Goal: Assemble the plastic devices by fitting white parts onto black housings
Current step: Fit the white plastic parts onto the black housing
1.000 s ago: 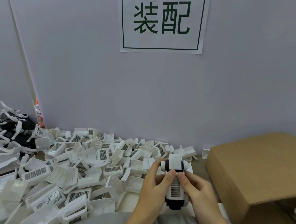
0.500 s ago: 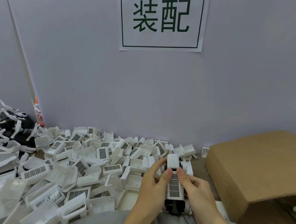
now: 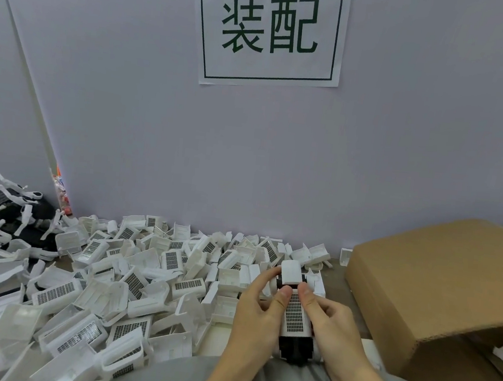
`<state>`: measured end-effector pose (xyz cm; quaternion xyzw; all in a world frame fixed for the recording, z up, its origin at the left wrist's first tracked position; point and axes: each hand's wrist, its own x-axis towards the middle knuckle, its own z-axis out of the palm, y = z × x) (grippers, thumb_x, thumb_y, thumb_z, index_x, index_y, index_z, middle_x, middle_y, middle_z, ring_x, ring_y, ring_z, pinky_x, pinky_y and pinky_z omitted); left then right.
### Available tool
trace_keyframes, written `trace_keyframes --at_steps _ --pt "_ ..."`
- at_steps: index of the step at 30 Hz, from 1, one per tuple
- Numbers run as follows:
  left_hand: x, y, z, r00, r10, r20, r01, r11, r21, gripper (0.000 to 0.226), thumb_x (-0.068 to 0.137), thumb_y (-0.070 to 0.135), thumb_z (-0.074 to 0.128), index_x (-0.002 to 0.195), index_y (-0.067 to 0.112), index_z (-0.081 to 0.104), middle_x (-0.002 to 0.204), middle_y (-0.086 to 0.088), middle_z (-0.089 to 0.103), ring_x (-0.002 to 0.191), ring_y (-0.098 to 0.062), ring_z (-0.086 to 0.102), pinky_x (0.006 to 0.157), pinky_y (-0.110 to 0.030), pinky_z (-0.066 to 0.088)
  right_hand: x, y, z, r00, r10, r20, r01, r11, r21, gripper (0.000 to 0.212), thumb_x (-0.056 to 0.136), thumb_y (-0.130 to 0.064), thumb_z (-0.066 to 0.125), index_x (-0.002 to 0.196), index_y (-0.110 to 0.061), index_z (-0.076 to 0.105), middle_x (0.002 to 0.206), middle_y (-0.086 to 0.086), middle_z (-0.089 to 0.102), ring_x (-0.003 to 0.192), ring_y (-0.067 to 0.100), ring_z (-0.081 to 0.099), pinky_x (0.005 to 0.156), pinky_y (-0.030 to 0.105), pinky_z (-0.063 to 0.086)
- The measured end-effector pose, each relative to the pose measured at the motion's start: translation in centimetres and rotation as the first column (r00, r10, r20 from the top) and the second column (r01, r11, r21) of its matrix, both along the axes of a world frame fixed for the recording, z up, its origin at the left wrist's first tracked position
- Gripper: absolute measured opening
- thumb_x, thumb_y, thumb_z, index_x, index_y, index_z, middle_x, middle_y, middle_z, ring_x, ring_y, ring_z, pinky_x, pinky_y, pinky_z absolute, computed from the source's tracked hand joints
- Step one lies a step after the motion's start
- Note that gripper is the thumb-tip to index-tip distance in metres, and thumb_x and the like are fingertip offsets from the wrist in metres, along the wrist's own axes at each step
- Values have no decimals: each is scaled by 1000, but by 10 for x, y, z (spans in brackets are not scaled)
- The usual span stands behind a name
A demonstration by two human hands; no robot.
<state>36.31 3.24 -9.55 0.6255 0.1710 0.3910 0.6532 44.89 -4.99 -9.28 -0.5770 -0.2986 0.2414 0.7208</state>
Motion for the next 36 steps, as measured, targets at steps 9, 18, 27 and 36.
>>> trace_keyframes --at_steps 9,18,27,36 --pt "-1 0 -3 989 -34 -143 33 999 -6 42 94 22 70 128 31 47 83 3 79 76 -10 75 61 -17 52 9 1 -6 990 -60 -126 65 997 41 46 80 -51 61 84 -10 81 89 23 75 85 38 75 83 53 59" --pt "-2 3 -6 989 79 -127 -80 997 -8 29 96 15 67 115 33 55 85 -13 77 78 -20 75 66 -32 58 7 1 -8 999 1 39 -1 1000 12 23 95 -23 61 97 -7 78 93 10 78 95 24 74 83 34 56" --pt "-4 3 -4 982 157 -106 -158 987 -1 25 93 21 70 110 30 55 76 -10 75 66 -18 71 55 -31 55 8 4 -11 997 18 68 -19 1000 10 38 83 -41 62 96 -10 79 91 9 78 93 22 75 78 30 58" --pt "-6 3 -3 994 17 -111 -18 1000 -8 33 97 11 64 121 26 47 79 -2 78 61 -9 68 53 -18 47 7 4 -14 991 3 132 -8 999 38 19 98 -18 57 105 -14 75 95 0 79 92 11 74 70 16 55"
